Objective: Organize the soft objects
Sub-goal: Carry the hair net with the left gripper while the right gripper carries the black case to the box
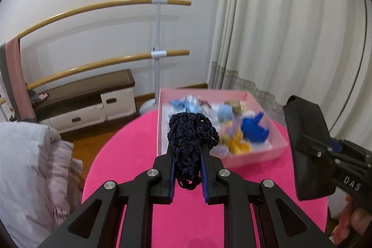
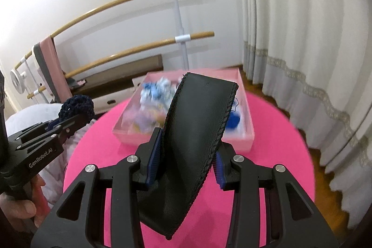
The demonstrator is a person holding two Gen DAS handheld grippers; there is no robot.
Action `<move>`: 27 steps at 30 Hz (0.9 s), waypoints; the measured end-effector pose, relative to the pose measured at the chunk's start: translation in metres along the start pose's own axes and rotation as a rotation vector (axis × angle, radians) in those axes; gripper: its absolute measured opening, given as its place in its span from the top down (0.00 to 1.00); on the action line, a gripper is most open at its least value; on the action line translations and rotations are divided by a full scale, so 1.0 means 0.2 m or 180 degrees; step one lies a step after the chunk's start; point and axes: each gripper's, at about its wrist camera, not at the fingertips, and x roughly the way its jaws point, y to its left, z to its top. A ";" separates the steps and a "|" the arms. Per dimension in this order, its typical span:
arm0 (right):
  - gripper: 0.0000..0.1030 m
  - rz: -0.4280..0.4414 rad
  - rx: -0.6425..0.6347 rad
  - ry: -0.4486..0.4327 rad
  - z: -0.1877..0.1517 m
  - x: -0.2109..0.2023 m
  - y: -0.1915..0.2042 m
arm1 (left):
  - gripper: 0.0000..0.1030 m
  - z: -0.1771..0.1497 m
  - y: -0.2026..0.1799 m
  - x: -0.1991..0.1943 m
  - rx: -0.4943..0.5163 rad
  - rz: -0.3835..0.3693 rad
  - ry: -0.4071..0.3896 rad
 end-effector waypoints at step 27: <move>0.63 0.0167 -0.0135 0.0378 0.64 0.71 -0.20 | 0.86 0.78 0.03 0.98 -0.0162 -0.0173 0.0290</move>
